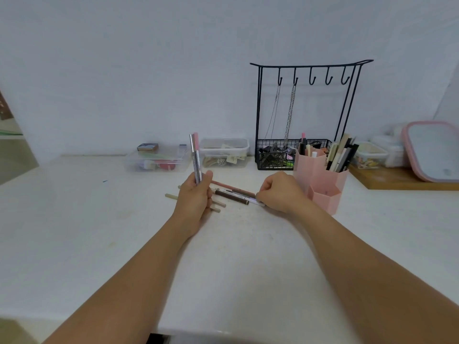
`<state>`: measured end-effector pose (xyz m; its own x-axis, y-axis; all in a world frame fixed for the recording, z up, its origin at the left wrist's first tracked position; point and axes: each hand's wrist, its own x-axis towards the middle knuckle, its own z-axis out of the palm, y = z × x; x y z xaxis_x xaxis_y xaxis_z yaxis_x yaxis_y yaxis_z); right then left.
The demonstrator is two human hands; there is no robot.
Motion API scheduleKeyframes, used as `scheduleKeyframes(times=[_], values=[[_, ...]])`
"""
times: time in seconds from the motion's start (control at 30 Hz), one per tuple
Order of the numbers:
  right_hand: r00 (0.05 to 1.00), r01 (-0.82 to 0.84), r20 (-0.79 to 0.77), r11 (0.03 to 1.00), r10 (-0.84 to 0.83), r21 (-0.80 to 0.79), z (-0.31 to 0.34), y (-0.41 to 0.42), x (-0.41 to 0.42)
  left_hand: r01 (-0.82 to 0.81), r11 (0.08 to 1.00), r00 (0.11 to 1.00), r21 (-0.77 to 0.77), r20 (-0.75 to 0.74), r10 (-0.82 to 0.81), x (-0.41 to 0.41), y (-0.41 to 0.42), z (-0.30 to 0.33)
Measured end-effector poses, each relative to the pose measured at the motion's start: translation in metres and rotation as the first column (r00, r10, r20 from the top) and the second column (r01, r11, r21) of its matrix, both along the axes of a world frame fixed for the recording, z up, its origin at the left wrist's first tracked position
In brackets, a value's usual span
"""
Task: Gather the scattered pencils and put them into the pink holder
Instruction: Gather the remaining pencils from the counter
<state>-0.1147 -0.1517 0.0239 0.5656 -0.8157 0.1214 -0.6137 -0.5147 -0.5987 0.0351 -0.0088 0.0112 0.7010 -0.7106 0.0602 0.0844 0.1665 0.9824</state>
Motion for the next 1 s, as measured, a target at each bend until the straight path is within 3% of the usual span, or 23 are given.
scheduleKeyframes(times=[0.17,0.4,0.53,0.7,0.8,1.0], values=[[0.997,-0.026,-0.066,0.998,0.03,0.054,0.004,-0.002,-0.002,-0.027,0.999,0.997,0.033,-0.066,0.03,0.001,0.0,0.002],[0.994,-0.095,-0.038,0.986,0.101,0.133,0.003,-0.002,0.0,-0.004,0.999,1.0,0.053,0.019,0.003,0.0,-0.001,0.0],[0.954,-0.163,0.282,0.966,0.102,0.202,0.015,0.009,-0.003,0.033,0.998,0.999,0.047,0.012,-0.034,0.0,0.001,0.001],[0.742,-0.381,0.669,0.845,0.038,0.375,0.025,0.031,0.009,0.088,0.993,0.996,0.073,0.009,-0.089,-0.003,0.004,0.005],[0.673,-0.463,0.739,0.787,0.012,0.409,0.017,0.045,0.021,0.102,0.994,0.995,0.043,-0.017,-0.101,-0.007,0.005,0.008],[0.664,-0.478,0.748,0.77,0.001,0.423,0.006,0.057,0.027,0.127,0.992,0.988,-0.008,0.089,-0.126,-0.01,0.007,0.007]])
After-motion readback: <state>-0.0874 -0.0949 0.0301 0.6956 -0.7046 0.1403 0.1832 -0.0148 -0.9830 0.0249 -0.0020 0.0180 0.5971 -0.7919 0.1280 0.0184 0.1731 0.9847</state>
